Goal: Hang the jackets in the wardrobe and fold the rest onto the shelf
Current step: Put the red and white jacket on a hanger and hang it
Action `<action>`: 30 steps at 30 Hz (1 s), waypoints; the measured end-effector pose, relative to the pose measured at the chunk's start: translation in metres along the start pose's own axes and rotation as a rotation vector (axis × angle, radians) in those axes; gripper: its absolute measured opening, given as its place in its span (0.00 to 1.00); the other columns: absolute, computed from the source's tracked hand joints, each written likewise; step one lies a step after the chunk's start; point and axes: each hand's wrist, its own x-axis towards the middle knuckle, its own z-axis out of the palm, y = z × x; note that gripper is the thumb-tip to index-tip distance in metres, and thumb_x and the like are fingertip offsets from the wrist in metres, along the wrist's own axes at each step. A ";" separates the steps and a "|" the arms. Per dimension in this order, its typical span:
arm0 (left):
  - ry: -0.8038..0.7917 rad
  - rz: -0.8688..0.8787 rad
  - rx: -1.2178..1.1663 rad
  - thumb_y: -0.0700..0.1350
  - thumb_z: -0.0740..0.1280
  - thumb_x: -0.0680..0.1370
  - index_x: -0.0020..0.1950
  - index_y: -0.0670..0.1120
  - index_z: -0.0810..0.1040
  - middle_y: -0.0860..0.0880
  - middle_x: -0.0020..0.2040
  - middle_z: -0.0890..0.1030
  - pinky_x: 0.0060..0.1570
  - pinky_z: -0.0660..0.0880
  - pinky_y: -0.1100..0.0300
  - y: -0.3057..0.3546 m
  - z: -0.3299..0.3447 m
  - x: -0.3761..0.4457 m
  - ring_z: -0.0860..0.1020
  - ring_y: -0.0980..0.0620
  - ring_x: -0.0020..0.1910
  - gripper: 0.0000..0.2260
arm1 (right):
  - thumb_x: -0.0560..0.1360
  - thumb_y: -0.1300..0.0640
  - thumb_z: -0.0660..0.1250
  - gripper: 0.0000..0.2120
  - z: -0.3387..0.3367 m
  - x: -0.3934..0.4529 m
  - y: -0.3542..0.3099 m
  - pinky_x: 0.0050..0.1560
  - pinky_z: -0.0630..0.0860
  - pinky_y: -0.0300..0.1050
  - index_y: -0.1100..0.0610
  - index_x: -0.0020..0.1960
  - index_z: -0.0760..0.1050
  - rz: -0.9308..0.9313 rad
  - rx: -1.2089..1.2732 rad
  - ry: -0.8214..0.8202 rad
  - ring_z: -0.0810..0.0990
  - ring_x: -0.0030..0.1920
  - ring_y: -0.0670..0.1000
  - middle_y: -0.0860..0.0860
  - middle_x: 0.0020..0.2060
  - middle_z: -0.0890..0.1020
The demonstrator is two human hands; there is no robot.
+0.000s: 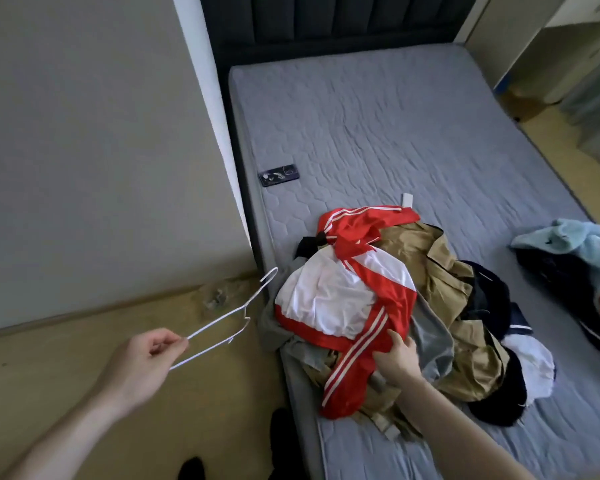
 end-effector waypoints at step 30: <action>0.140 -0.065 -0.088 0.47 0.72 0.79 0.42 0.49 0.85 0.54 0.31 0.80 0.38 0.72 0.56 -0.041 0.031 0.015 0.73 0.59 0.28 0.06 | 0.77 0.54 0.74 0.02 0.031 0.045 -0.042 0.57 0.80 0.52 0.50 0.47 0.86 -0.201 0.468 0.324 0.85 0.51 0.53 0.50 0.44 0.87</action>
